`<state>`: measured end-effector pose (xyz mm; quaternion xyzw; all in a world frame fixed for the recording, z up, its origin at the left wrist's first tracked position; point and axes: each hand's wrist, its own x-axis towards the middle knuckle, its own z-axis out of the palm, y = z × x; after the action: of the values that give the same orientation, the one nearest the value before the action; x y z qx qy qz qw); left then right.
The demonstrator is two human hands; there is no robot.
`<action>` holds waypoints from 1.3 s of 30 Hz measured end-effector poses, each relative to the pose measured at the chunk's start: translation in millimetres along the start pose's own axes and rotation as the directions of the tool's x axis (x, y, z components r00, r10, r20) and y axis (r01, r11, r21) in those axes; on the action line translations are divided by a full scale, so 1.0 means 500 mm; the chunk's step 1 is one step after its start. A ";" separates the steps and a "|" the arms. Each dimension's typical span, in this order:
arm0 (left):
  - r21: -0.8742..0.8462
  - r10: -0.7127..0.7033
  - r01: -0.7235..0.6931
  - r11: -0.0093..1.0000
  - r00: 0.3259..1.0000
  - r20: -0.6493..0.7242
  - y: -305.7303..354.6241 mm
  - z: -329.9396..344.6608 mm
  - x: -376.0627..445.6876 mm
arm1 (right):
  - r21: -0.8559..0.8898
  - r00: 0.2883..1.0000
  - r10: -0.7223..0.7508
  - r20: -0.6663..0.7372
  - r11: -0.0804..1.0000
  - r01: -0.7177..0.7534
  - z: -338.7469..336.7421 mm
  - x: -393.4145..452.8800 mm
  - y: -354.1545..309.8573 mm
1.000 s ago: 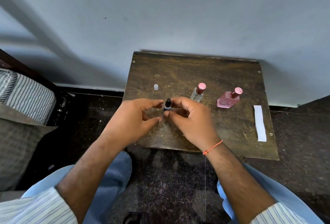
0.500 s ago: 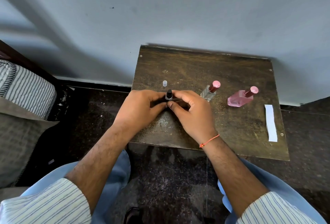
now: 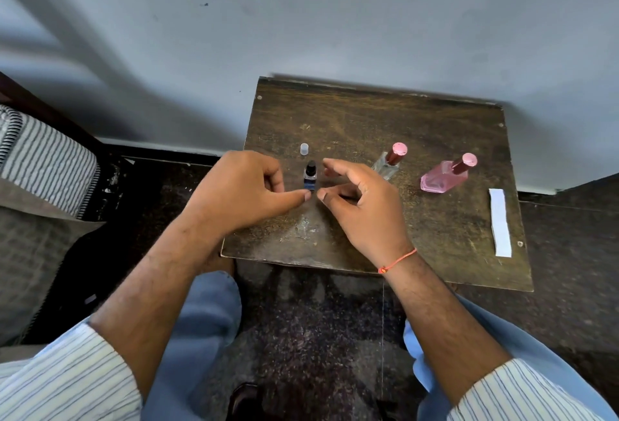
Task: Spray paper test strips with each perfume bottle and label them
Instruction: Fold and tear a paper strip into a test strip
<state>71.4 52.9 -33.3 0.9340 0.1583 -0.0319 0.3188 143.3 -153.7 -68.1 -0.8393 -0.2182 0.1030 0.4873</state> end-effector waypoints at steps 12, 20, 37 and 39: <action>-0.036 0.279 -0.277 0.960 0.945 0.169 0.132 0.100 -0.036 | -0.232 0.993 0.103 0.066 0.969 -0.085 -0.127 -0.051 0.013; -0.049 0.347 -0.344 0.938 0.926 0.145 0.200 0.164 -0.029 | -0.490 0.972 0.237 0.008 0.848 -0.203 -0.283 -0.086 0.050; -0.082 0.362 -0.354 0.932 0.922 0.138 0.237 0.222 -0.011 | -0.579 0.871 0.435 -0.228 0.659 -0.481 -0.408 -0.079 0.130; -0.088 0.361 -0.351 0.932 0.922 0.142 0.233 0.221 -0.012 | -0.570 0.862 0.457 -0.219 0.657 -0.493 -0.407 -0.077 0.135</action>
<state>107.2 -102.8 -51.9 0.9317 -0.0386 -0.0416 0.3588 205.7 -358.0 -25.2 -0.9801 0.0012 0.1270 0.1529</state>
